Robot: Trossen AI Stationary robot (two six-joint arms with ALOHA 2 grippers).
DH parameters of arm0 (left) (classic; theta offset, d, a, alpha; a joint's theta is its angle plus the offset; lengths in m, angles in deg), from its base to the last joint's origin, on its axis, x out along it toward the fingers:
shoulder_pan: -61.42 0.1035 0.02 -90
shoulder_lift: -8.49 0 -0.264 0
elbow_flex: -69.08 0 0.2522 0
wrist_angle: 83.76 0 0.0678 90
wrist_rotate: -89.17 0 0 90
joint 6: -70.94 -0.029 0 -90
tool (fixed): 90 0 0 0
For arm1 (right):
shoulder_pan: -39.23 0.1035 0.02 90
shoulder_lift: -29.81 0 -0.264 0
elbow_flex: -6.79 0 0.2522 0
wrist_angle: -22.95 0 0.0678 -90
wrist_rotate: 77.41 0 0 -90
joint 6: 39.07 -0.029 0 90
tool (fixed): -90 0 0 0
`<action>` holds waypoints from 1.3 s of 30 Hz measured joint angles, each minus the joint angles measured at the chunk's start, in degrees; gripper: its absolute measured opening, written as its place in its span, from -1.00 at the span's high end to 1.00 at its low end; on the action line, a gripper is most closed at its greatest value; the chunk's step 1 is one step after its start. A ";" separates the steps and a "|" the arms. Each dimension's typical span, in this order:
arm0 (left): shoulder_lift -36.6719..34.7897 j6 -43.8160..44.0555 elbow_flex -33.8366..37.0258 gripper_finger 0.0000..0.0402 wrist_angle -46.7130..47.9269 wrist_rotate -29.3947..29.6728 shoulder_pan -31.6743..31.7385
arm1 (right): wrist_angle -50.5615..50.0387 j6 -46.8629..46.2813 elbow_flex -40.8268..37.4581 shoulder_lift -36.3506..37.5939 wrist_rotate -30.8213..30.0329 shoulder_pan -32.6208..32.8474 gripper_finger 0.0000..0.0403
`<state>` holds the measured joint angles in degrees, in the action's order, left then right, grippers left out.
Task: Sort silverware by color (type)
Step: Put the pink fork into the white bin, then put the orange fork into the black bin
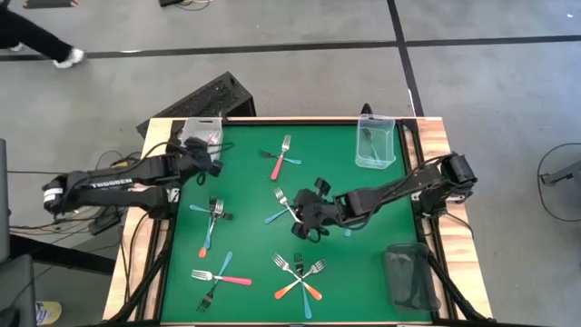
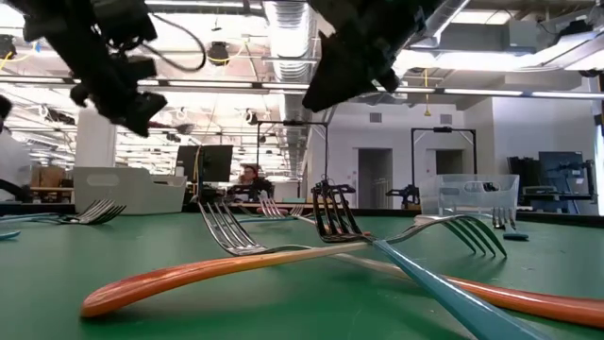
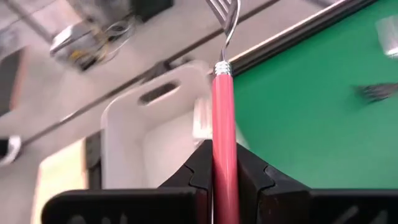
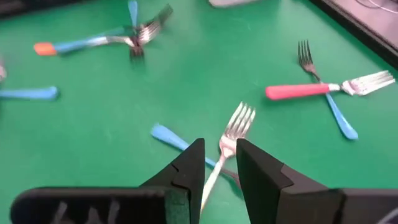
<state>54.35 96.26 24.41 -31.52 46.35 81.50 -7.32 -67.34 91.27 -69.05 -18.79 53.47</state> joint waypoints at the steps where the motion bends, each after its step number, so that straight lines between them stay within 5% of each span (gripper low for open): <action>1: -0.01 0.45 0.61 0.90 -0.03 0.06 1.48 | 0.41 -0.01 0.10 0.09 -0.01 0.00 0.42; 6: 1.14 0.26 2.85 0.82 -2.42 -0.05 7.96 | 0.00 -0.98 -0.77 0.12 0.01 0.09 0.42; 12: 0.92 0.33 3.07 0.47 -3.51 -3.03 11.45 | -0.21 -1.91 -1.59 0.12 1.32 0.11 0.42; 23: -3.16 -4.21 3.06 0.05 -5.93 -11.80 10.02 | -1.12 -3.85 -1.61 0.10 1.38 1.44 0.42; 32: -12.30 -0.88 3.42 0.05 -8.88 -25.17 -1.83 | -0.15 -4.75 -1.61 0.10 2.00 1.98 0.42; 39: -13.26 -0.69 12.16 0.05 -30.83 -25.94 -21.42 | 4.77 0.44 -1.61 0.07 6.73 2.71 0.42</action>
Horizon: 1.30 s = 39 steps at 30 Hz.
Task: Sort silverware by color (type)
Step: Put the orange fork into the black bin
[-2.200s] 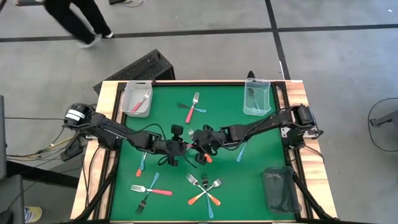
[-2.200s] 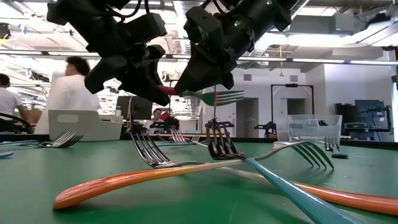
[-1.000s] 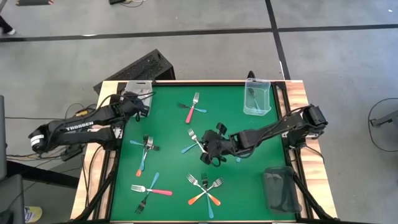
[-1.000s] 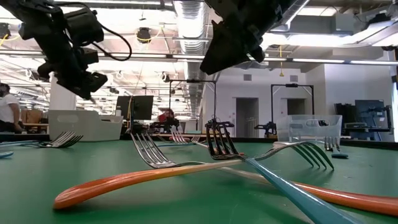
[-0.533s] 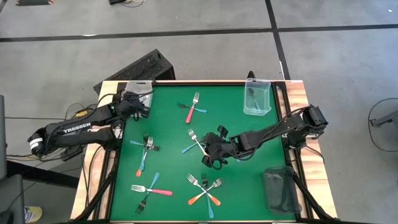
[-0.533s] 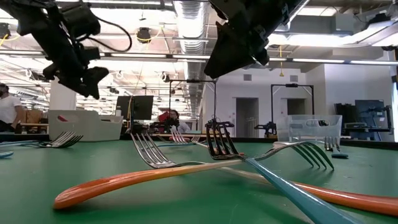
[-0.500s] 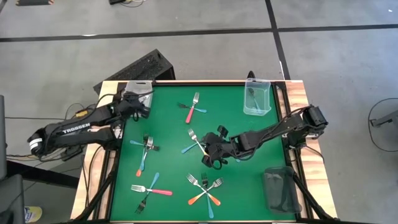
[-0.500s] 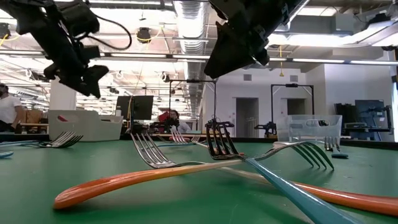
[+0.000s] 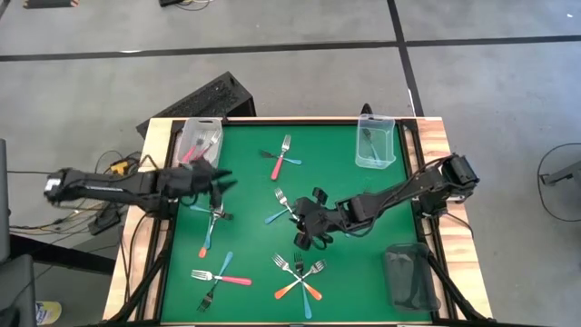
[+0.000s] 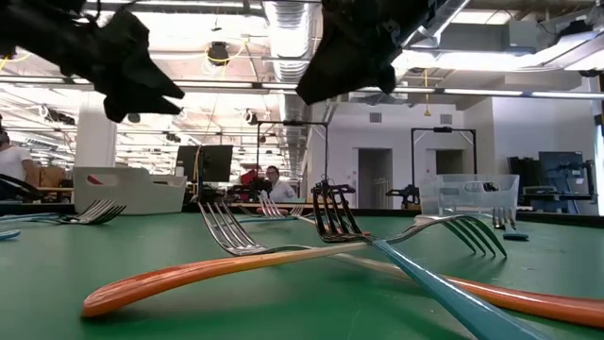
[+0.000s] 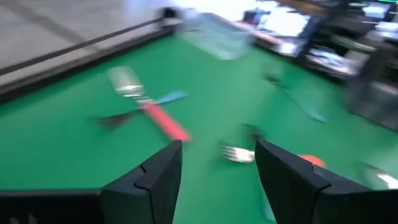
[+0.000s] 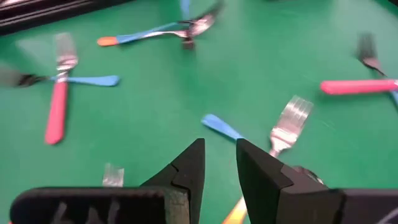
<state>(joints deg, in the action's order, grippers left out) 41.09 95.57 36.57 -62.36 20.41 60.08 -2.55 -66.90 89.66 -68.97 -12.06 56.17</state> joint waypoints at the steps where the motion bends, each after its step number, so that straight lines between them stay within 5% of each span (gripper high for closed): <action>1: 0.45 -0.54 1.00 0.05 -2.61 0.18 -2.41 | 0.57 1.09 0.00 0.00 1.06 0.16 0.42; 13: 10.42 3.73 2.92 0.05 -4.73 6.88 -17.80 | -0.46 -2.21 0.02 0.00 1.55 0.59 0.42; 22: 20.53 8.57 2.92 0.05 -4.83 12.17 -18.67 | -11.44 -11.26 0.02 0.00 -11.25 -0.49 0.42; 29: 23.77 7.93 2.92 0.05 -6.05 17.06 -18.02 | -12.23 -14.46 0.11 -2.08 -5.24 -3.73 0.36; 39: 23.67 6.58 2.90 0.05 -5.74 19.09 -16.63 | -4.14 -14.22 0.21 -13.60 -1.76 -4.97 0.00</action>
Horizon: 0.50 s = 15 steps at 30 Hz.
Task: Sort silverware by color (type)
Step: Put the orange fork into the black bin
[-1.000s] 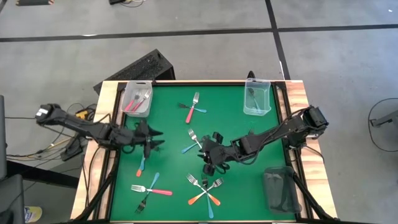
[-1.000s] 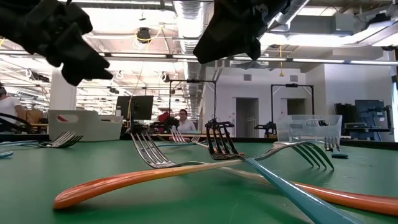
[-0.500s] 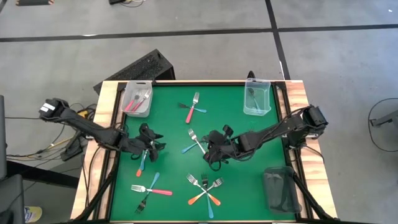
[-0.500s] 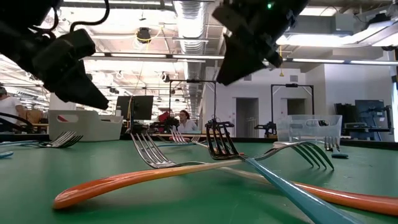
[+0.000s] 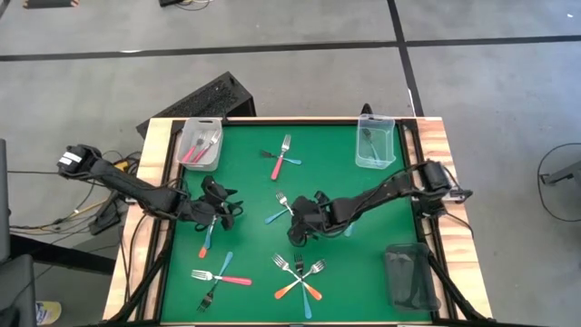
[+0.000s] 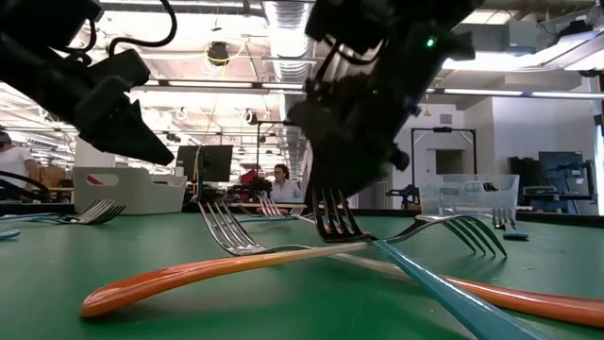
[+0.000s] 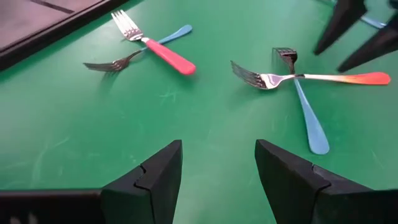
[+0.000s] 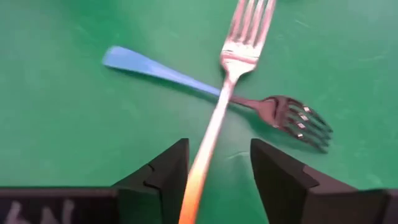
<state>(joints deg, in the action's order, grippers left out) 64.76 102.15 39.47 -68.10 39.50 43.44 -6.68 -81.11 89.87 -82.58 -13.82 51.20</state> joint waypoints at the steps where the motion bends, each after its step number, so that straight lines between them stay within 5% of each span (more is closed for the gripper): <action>1: 0.02 -0.40 0.00 0.05 0.22 -0.02 0.00 | 0.47 -0.05 0.36 -0.66 0.27 -0.30 -0.02; 9: -0.03 -1.63 0.00 0.05 1.14 0.03 0.00 | 1.07 -1.07 0.42 -2.51 4.31 -3.31 0.04; 15: -0.03 -1.65 0.00 0.05 1.99 0.58 0.02 | -0.86 1.89 0.49 -2.45 6.60 -4.41 0.42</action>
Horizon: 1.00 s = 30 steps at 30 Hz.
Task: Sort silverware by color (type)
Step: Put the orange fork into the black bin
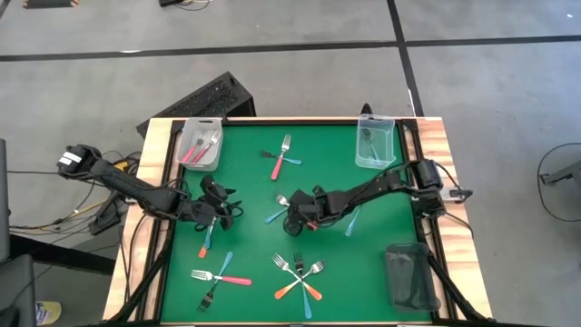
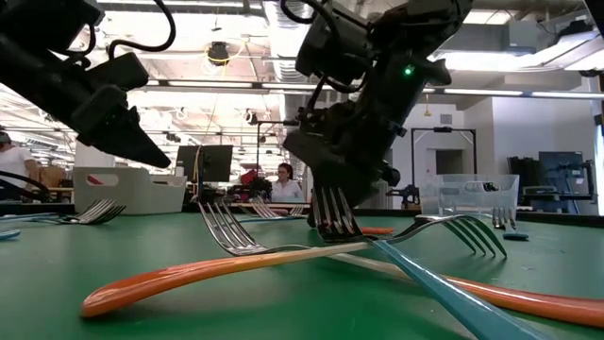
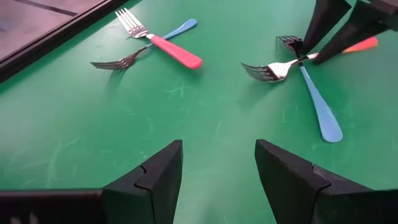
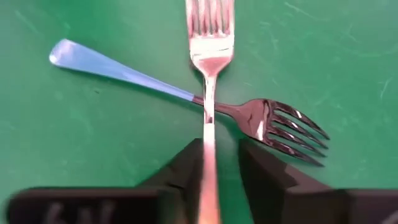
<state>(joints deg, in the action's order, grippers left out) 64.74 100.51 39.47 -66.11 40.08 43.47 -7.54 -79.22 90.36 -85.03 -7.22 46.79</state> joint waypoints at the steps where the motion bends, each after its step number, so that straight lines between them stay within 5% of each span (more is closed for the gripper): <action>1: 0.00 -0.01 0.00 0.05 0.12 0.04 0.00 | -0.93 0.10 0.05 0.09 0.80 -0.27 0.53; 4: 0.00 0.02 0.00 0.05 0.21 0.07 0.00 | -3.27 0.32 0.17 0.38 2.45 -0.54 0.87; 15: -9.45 4.95 -0.03 0.05 5.83 3.26 0.00 | -21.43 -7.03 -0.05 15.94 0.01 7.50 0.88; 21: -15.95 2.69 -0.04 0.05 7.05 5.49 0.02 | -38.54 -23.31 -0.07 24.61 -0.38 17.82 0.88; 30: -17.74 2.58 -0.04 0.05 6.93 6.05 0.02 | -57.70 -61.10 -0.11 29.10 3.85 40.08 0.85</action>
<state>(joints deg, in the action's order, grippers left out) 46.99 103.08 39.42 -59.18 46.14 43.49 -65.24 -140.32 90.25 -55.92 -3.37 86.87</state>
